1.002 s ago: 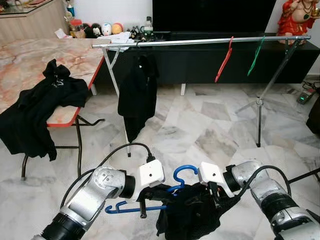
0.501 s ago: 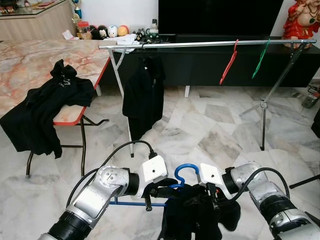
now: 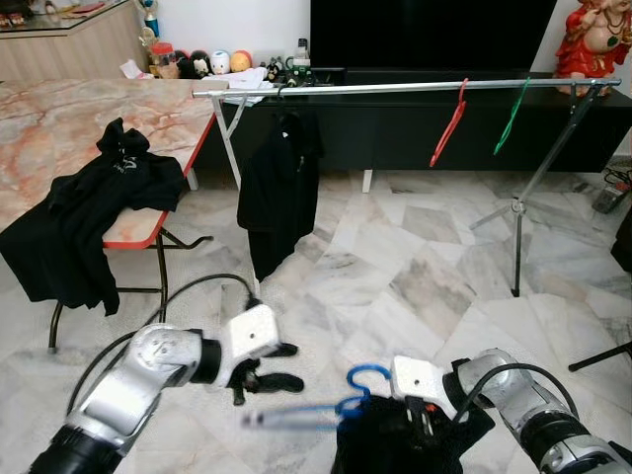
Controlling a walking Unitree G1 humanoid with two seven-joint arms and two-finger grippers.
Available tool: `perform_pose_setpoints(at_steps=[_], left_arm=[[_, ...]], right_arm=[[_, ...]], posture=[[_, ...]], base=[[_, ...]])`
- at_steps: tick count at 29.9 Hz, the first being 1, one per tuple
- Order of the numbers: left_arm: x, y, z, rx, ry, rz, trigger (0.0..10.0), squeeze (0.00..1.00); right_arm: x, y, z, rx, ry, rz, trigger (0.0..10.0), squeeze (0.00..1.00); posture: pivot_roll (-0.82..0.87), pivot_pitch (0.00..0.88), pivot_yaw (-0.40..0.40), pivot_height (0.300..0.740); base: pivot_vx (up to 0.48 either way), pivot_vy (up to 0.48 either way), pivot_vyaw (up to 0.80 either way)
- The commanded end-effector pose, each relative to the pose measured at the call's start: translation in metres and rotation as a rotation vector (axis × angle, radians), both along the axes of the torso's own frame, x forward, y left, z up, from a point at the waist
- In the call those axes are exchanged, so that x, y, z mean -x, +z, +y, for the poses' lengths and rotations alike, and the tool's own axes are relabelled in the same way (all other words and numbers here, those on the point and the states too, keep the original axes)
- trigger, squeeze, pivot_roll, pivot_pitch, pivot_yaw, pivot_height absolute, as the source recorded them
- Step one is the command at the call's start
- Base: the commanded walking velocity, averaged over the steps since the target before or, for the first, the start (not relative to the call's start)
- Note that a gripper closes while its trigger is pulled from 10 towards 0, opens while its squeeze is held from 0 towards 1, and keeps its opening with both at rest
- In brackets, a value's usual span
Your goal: Hang hanger
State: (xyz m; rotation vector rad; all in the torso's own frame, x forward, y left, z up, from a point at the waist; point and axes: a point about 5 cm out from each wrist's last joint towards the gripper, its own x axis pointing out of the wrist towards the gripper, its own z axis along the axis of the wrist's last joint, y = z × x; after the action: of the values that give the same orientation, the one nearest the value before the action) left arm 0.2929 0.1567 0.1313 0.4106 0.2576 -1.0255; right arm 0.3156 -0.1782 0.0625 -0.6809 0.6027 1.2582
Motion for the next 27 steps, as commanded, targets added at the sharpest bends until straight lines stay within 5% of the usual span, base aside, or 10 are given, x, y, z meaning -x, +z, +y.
perform_pose_setpoints(at_steps=[1, 9, 10, 15, 27], left_arm=[[-0.001, -0.017, 0.016, -0.013, 0.144, -0.010, 10.0, 1.00], [0.009, -0.061, 0.025, 0.002, 0.410, 0.015, 10.0, 1.00], [0.009, -0.066, 0.028, 0.001, 0.445, 0.016, 10.0, 0.02], [0.012, -0.088, 0.016, -0.043, 0.413, 0.049, 10.0, 0.00], [-0.007, -0.092, -0.010, 0.000, 0.419, 0.025, 10.0, 0.00]], right_arm=[[-0.014, 0.017, 0.000, -0.092, -0.124, -0.089, 0.0, 0.00], [-0.029, 0.034, 0.005, -0.154, -0.317, -0.230, 0.0, 0.00], [-0.030, 0.041, 0.008, -0.168, -0.303, -0.253, 0.0, 0.00], [-0.034, 0.072, 0.025, -0.241, -0.223, -0.320, 0.0, 0.00], [-0.029, 0.111, 0.052, -0.251, -0.103, -0.405, 0.0, 0.00]], posture=[[0.07, 0.077, -0.021, 0.740], [0.05, 0.102, -0.007, 0.740], [0.05, 0.105, -0.006, 0.740], [0.05, 0.103, -0.013, 0.740], [0.04, 0.106, -0.017, 0.740]], base=[[0.000, 0.000, 0.00], [0.000, 0.000, 0.00], [0.000, 0.000, 0.00], [0.000, 0.000, 0.00], [0.000, 0.000, 0.00]])
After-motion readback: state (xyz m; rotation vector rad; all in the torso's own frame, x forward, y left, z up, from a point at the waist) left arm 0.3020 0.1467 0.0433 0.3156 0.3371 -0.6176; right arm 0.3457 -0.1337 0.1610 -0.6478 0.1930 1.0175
